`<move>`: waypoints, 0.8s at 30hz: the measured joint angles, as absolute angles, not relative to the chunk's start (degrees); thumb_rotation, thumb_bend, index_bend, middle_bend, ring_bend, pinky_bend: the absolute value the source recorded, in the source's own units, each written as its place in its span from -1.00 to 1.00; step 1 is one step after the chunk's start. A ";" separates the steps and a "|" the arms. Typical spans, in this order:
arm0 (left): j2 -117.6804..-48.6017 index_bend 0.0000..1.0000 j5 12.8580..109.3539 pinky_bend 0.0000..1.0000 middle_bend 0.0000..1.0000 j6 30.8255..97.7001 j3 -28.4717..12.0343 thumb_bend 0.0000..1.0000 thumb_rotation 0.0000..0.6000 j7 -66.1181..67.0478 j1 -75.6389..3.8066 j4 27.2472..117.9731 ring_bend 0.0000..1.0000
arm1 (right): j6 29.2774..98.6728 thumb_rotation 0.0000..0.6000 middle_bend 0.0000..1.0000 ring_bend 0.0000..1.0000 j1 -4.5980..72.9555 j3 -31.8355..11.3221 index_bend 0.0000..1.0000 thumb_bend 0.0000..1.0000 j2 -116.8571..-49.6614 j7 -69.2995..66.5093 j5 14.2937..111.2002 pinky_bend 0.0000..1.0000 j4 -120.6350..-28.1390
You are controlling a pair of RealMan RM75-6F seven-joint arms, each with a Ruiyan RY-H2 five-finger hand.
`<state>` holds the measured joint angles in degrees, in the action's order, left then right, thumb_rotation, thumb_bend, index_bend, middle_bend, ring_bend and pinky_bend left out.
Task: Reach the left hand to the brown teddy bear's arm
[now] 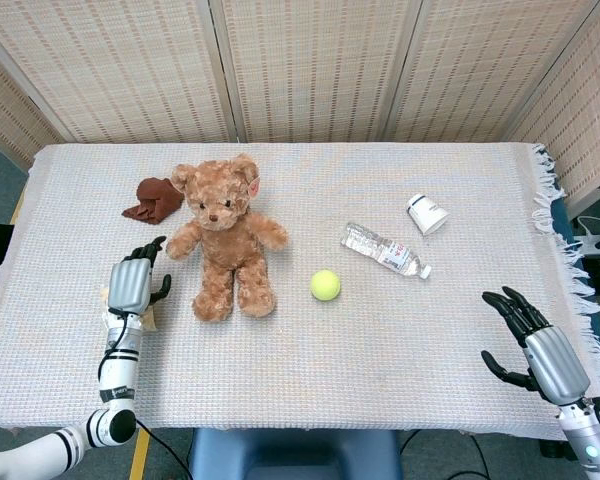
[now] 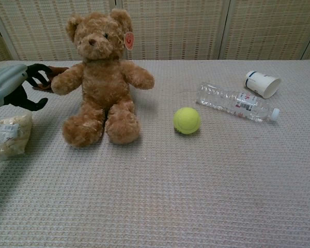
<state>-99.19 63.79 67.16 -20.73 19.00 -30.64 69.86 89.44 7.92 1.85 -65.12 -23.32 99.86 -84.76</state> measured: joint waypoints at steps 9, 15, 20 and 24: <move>-100.24 -0.60 57.76 -0.19 -0.45 65.85 -22.55 -0.24 1.00 24.81 -33.77 72.34 -0.50 | 89.26 1.00 -0.80 -1.00 8.16 2.36 -0.81 -0.50 -64.81 -24.36 100.20 -0.64 -84.82; -100.48 -0.58 54.78 -0.19 -0.43 66.19 -23.42 -0.26 1.00 27.44 -35.36 74.62 -0.49 | 89.22 1.00 -0.80 -1.00 8.26 2.36 -0.80 -0.51 -64.47 -25.06 99.84 -0.64 -85.09; -100.96 -0.57 52.65 -0.19 -0.43 66.76 -23.97 -0.28 1.00 28.94 -36.58 75.48 -0.48 | 89.32 1.00 -0.80 -1.00 8.27 2.50 -0.80 -0.50 -64.26 -25.58 99.87 -0.64 -85.24; -102.29 -0.54 51.12 -0.17 -0.39 68.20 -24.62 -0.29 1.00 30.16 -37.62 74.98 -0.44 | 89.29 1.00 -0.80 -1.00 8.32 2.51 -0.80 -0.51 -64.19 -25.89 99.72 -0.64 -85.28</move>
